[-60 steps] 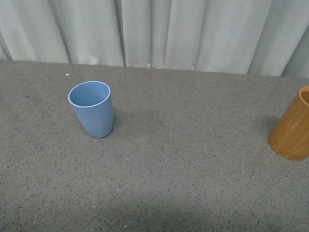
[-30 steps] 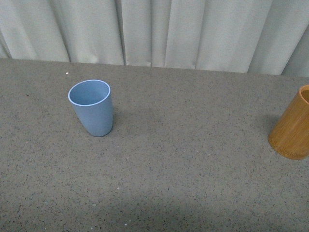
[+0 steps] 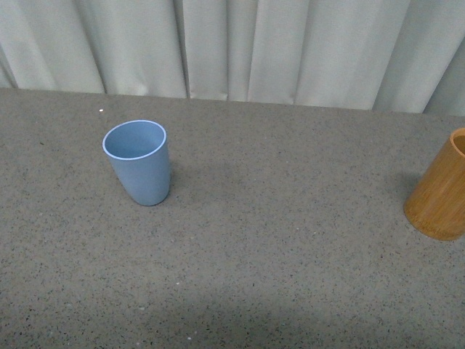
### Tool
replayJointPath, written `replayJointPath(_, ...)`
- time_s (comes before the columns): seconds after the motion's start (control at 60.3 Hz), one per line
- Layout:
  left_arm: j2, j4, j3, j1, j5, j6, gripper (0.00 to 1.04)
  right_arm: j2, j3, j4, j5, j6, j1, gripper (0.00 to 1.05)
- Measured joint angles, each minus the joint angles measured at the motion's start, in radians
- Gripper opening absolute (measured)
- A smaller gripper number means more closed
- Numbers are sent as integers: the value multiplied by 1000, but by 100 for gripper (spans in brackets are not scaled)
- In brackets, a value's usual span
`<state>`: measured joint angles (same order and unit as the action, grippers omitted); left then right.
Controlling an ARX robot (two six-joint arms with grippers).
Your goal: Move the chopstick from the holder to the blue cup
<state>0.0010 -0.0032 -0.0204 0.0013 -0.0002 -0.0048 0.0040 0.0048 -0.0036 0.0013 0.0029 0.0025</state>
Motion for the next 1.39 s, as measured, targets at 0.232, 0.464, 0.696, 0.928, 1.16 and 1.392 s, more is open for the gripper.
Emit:
replayJointPath(0.232, 0, 0, 0, 0, 0, 0, 98, 0, 0, 0, 0, 0, 0, 95)
replayJointPath(0.464, 0, 0, 0, 0, 0, 0, 98, 0, 0, 0, 0, 0, 0, 95)
replayJointPath(0.696, 0, 0, 0, 0, 0, 0, 98, 0, 0, 0, 0, 0, 0, 95)
replayJointPath(0.928, 0, 0, 0, 0, 0, 0, 98, 0, 0, 0, 0, 0, 0, 95)
replayJointPath(1.16, 0, 0, 0, 0, 0, 0, 98, 0, 0, 0, 0, 0, 0, 95)
replayJointPath(1.392, 0, 0, 0, 0, 0, 0, 98, 0, 0, 0, 0, 0, 0, 95)
